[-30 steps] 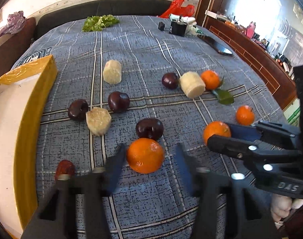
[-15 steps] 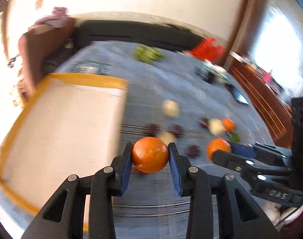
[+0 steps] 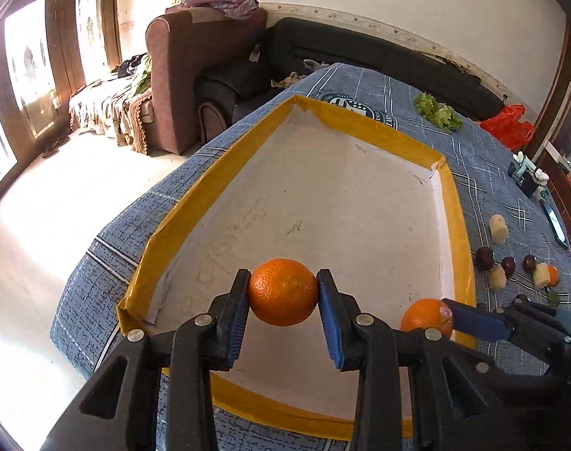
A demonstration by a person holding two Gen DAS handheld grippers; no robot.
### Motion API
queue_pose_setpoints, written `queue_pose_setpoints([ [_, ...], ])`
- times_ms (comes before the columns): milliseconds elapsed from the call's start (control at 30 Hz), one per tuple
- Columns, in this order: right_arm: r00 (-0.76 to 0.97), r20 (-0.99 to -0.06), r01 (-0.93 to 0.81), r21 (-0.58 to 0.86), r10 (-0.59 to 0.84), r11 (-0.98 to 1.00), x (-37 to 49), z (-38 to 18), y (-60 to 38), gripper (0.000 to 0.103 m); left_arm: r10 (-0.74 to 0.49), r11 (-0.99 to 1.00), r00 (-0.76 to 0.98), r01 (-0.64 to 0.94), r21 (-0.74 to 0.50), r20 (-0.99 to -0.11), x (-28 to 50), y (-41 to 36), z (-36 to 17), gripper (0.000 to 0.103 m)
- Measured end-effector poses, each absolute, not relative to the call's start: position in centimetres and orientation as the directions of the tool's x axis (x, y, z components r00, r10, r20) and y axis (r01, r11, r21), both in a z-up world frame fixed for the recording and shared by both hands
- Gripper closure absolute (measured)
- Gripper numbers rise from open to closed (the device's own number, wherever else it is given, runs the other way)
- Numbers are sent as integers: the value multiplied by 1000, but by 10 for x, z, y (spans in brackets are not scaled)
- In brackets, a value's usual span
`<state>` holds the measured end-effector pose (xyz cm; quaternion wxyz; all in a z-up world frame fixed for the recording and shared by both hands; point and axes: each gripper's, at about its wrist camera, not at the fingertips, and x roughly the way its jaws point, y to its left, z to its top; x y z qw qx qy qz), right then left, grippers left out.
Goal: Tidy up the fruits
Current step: 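Carry both oranges over the yellow tray and open both grippers to drop them, then grasp a dark plum with the left gripper while the right gripper grasps an orange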
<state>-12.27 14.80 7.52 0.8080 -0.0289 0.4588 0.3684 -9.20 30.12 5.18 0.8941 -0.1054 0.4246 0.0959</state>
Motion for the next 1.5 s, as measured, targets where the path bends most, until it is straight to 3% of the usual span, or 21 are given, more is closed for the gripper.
queue_pose_setpoints([
  [233, 292, -805, -647, 231, 516, 727, -125, 52, 178, 63, 69, 952, 610, -276, -130, -789, -90, 311, 41, 68],
  [500, 337, -799, -649, 186, 498, 738, -129, 55, 182, 59, 99, 942, 640, -307, -135, -762, -105, 314, 58, 39],
  [633, 367, -762, -645, 205, 534, 736, -135, 73, 170, 47, 116, 933, 674, -326, -154, -730, -120, 316, 76, 35],
  [833, 434, -703, -608, 233, 563, 759, -149, 102, 127, 46, 107, 932, 725, -312, -186, -681, -138, 300, 103, 28],
  [1100, 560, -660, -420, 296, 501, 858, -147, 113, 10, 44, 6, 969, 752, -168, -183, -659, -137, 248, 117, 26],
  [1500, 675, -701, -1, 309, 229, 951, -154, 91, -188, 43, -209, 977, 663, 107, -185, -719, -114, 141, 88, 25],
])
